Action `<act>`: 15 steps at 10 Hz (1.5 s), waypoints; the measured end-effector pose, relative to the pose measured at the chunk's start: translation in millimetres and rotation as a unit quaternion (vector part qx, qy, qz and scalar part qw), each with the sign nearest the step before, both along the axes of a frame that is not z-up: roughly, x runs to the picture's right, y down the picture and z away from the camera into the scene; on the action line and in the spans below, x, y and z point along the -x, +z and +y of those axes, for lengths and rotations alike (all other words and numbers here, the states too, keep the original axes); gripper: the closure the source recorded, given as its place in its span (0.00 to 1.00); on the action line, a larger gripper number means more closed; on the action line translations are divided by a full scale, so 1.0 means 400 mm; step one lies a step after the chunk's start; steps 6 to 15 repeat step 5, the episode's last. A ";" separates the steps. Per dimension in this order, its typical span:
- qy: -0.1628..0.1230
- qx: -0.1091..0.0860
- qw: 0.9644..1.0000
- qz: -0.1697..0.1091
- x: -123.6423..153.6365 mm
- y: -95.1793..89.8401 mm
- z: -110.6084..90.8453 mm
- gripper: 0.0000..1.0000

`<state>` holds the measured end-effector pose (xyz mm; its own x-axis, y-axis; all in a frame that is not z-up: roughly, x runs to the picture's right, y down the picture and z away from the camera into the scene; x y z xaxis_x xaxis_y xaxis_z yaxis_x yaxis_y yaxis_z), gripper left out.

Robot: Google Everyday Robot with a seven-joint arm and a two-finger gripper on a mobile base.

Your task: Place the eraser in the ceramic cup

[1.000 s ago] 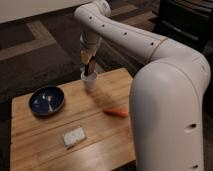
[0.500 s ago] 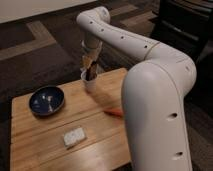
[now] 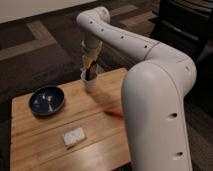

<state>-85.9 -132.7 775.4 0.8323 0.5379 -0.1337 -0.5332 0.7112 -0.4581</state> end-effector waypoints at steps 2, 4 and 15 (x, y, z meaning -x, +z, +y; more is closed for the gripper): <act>0.000 0.000 1.000 0.000 -0.001 0.000 0.000 0.20; 0.000 0.000 1.000 0.000 -0.002 0.000 -0.001 0.20; 0.001 0.000 1.000 0.001 -0.003 0.000 -0.001 0.20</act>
